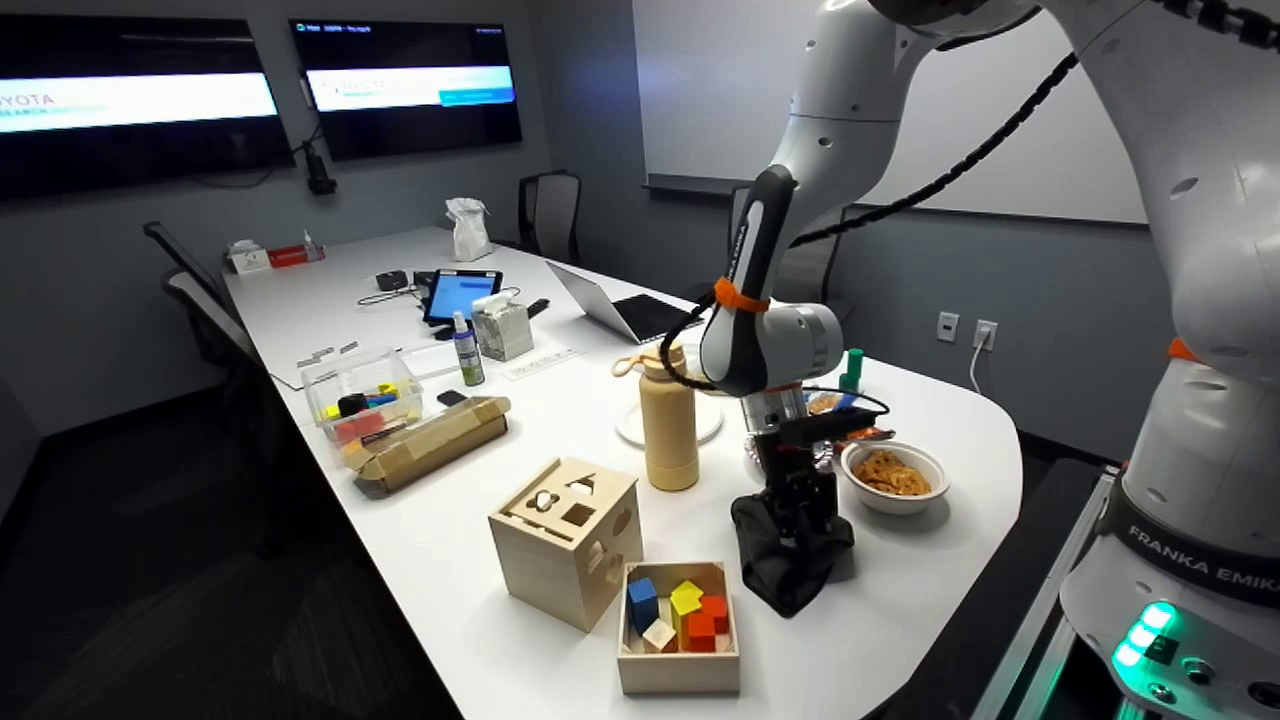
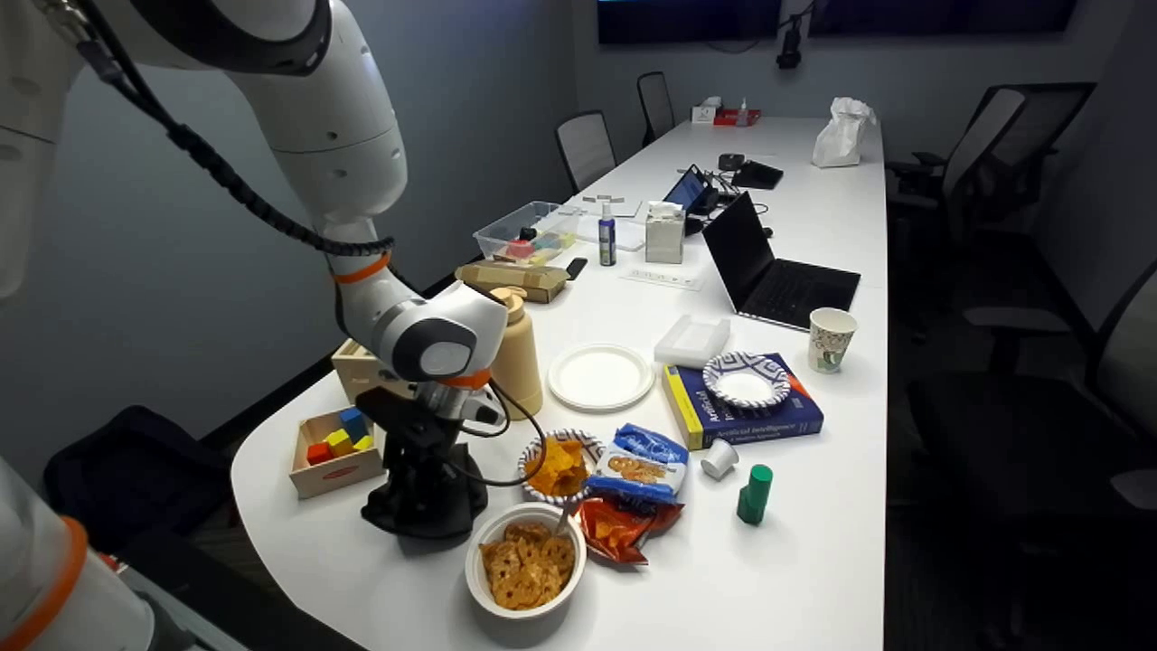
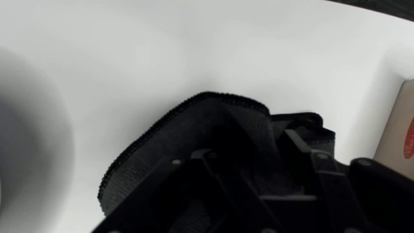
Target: Fold the towel on the table
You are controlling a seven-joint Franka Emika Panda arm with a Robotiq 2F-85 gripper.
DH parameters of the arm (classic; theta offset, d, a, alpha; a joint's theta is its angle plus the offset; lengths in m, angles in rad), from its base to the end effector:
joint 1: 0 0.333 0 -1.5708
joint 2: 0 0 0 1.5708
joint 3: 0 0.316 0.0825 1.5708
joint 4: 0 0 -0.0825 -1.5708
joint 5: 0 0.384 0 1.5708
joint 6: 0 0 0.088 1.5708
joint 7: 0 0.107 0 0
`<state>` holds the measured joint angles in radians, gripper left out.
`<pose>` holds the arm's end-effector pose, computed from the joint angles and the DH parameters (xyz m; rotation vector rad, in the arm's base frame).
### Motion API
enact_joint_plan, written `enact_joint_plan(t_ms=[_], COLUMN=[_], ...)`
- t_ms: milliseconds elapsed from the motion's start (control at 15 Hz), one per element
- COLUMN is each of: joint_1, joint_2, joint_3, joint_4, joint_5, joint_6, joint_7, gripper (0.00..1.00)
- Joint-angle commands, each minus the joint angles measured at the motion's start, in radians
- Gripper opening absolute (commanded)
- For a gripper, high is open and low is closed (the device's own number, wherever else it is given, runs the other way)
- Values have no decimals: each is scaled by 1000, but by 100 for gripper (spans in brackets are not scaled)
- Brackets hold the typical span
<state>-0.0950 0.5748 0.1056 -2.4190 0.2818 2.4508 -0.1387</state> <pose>0.4001 0.0138 0.0501 -2.8256 0.1690 0.7699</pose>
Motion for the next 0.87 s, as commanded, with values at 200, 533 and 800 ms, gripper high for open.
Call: enact_joint_plan(t_ms=[200,533,800], joint_1=[-85,-52,-19], joint_2=[-184,-355,-444], joint_3=[79,71,54], joint_4=[-103,-203,-246], joint_5=[132,204,231], joint_6=[-80,-112,-124], joint_7=[-116,-141,-145], gripper=[100,100,100])
